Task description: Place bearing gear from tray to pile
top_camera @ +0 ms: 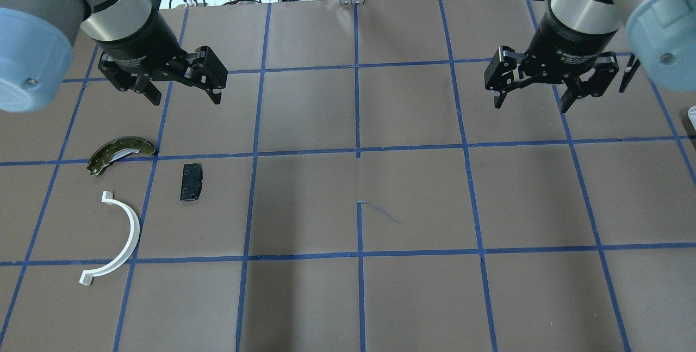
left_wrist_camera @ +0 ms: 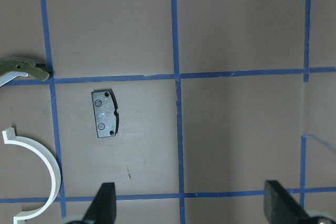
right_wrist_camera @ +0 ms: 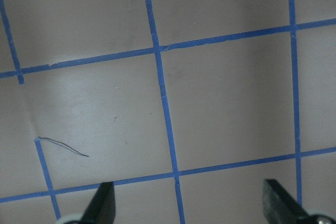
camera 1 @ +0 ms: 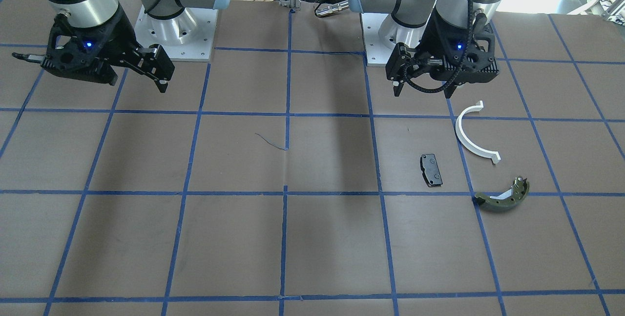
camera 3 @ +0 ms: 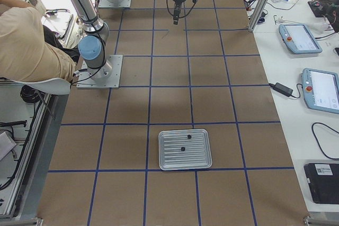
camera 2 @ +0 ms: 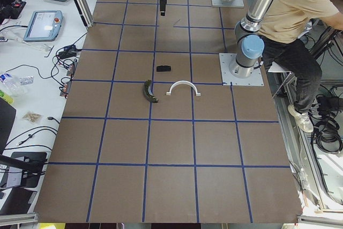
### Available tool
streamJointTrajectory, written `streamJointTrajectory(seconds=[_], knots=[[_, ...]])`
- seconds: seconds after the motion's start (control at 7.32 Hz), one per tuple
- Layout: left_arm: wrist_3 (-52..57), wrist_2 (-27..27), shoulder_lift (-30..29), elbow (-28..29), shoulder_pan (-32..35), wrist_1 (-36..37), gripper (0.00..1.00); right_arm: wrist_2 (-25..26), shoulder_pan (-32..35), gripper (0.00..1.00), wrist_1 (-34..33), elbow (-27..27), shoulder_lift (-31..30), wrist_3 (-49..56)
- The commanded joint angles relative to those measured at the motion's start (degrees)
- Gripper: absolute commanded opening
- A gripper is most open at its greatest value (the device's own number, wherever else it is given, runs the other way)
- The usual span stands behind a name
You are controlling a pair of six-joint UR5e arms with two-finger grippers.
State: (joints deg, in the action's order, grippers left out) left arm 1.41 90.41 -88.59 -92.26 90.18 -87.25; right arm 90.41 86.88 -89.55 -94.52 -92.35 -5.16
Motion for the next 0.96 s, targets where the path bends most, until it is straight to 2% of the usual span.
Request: streamJointTrajectory(seconds=[0.0,0.55,0.82], knots=[[0.0,0.0,0.0,0.0,0.0,0.0,1.00,0.1,-5.2,1.00,0.0,0.0,0.1,8.1],[0.0,0.0,0.0,0.0,0.1,0.1,1.00,-0.2,-21.5,1.00,-0.6,-0.1,0.6,36.6],[0.0,0.0,0.0,0.0,0.0,0.0,1.00,-0.2,-30.3,1.00,-4.5,0.4,4.7,51.0]])
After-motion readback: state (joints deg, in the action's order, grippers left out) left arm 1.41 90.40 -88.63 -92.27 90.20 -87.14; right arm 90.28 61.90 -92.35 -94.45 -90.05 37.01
